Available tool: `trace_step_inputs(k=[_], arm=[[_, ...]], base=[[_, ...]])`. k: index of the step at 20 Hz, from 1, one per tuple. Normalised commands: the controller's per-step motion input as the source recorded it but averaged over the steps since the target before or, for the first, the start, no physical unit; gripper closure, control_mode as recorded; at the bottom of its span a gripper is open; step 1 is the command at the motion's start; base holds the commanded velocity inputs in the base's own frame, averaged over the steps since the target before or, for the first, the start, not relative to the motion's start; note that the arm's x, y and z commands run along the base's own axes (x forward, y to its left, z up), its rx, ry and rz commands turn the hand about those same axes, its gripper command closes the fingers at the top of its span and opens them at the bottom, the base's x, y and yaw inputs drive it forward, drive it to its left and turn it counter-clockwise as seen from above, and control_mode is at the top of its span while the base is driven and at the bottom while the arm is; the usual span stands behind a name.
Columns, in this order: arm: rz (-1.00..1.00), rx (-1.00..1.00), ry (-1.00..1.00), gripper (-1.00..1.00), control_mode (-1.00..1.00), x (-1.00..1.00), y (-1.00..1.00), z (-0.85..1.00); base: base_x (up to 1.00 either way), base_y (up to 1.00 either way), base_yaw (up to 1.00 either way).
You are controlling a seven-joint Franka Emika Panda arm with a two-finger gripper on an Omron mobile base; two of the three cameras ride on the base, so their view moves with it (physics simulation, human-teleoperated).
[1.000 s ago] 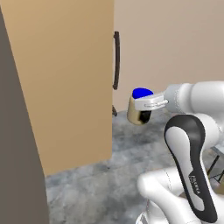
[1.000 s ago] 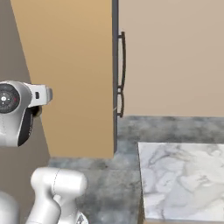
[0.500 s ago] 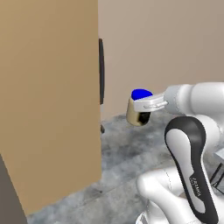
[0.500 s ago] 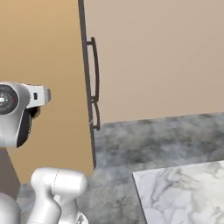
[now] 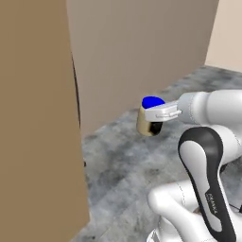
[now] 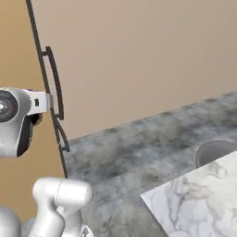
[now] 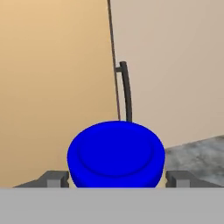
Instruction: Move the mayonnaise and shaker from the cabinet to the dining counter.
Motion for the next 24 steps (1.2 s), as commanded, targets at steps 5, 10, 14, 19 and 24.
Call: trace_step_inputs(k=[5, 10, 14, 19, 24], arm=[[0.00, 0.00, 0.00, 1.00, 1.00, 0.00, 0.00, 0.00], [0.00, 0.00, 0.00, 1.00, 1.00, 0.00, 0.00, 0.00], [0.00, 0.00, 0.00, 1.00, 1.00, 0.00, 0.00, 0.00], [0.00, 0.00, 0.00, 1.00, 1.00, 0.00, 0.00, 0.00], [0.00, 0.00, 0.00, 1.00, 1.00, 0.00, 0.00, 0.00]], base=[[0.55, 0.33, -0.54], [0.52, 0.33, -0.57], [0.60, 0.29, -0.48], [0.77, 0.21, -0.29], [0.86, 0.16, -0.19]])
